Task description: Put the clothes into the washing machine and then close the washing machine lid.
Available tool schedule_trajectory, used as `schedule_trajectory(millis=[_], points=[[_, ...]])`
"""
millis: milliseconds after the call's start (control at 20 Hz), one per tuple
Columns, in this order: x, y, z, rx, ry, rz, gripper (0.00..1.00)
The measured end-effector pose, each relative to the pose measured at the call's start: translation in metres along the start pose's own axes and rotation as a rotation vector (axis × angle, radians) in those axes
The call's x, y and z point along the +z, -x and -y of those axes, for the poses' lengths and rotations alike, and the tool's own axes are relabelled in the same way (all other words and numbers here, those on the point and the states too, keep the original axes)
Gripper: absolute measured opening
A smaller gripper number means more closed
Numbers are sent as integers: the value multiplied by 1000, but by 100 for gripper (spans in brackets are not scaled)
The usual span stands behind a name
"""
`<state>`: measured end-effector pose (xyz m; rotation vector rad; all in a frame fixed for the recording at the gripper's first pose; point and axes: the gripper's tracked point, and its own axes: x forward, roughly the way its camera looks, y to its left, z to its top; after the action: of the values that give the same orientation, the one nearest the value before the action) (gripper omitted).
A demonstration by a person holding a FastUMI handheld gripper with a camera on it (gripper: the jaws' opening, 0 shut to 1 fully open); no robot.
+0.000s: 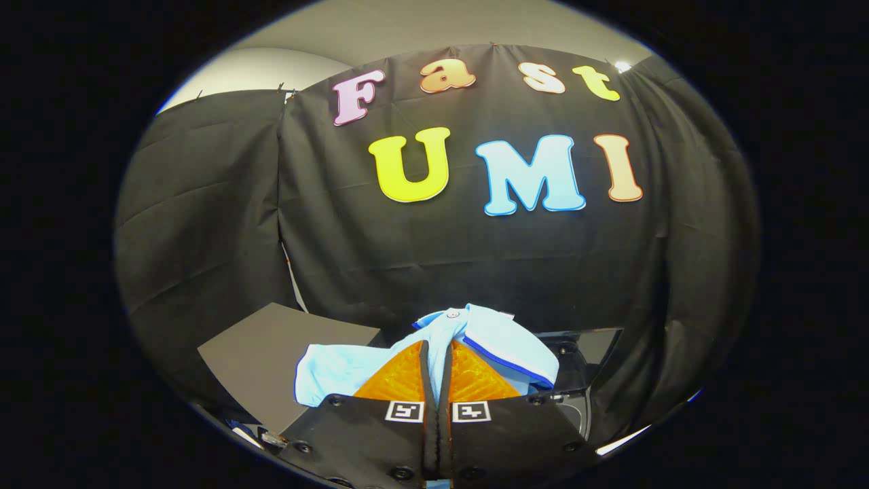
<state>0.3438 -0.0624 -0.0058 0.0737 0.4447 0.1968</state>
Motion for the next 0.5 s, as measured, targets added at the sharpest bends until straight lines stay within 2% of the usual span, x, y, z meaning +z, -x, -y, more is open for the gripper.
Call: schedule_trajectory(millis=[500], points=[[-33,4,43,-68,10,-43,1]])
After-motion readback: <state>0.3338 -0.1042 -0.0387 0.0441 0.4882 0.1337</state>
